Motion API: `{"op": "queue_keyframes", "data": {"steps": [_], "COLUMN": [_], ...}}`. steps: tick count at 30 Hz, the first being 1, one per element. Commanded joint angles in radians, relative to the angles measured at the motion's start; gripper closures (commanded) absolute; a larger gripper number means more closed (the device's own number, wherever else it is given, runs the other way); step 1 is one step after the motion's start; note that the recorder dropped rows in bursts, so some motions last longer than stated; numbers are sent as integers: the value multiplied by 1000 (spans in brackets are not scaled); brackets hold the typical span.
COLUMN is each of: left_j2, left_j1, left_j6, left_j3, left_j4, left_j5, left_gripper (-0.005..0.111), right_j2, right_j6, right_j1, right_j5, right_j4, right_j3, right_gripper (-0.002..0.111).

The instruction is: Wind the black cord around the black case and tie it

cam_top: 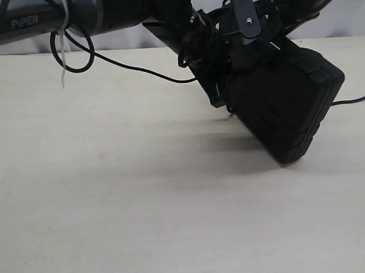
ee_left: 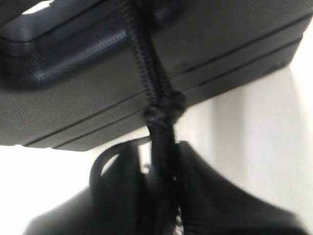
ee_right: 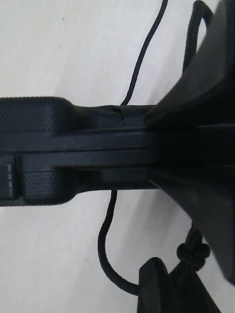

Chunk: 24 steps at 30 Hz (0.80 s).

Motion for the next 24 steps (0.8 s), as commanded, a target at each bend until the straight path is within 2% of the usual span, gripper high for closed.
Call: {"op": "queue_keyframes", "data": {"steps": [1, 8, 12, 18, 21, 23, 24], "left_j2": [7, 7, 7, 55, 68, 68, 68], "left_j1": [-2, -6, -22, -46, -71, -102, -102], "left_j6": [-1, -8, -8, 32, 21, 107, 100], "left_j3": [4, 4, 4, 4, 4, 4, 4], "left_j4": [-44, -163, -178, -172, -183, -99, -43], "left_j5": [-109, -243, -288, -283, -349, -249, -201], "left_gripper": [107, 107, 107, 107, 107, 107, 106], "right_j2": [3, 3, 3, 3, 3, 3, 3], "right_j6": [-4, -17, -17, -17, -22, -22, -22], "right_j1": [3, 3, 3, 3, 3, 3, 3], "right_j5": [22, 22, 22, 22, 22, 22, 22], "right_j4": [23, 69, 71, 99, 124, 124, 124], "right_j3": [12, 12, 12, 12, 12, 12, 12], "right_gripper": [104, 104, 104, 104, 104, 104, 104]}}
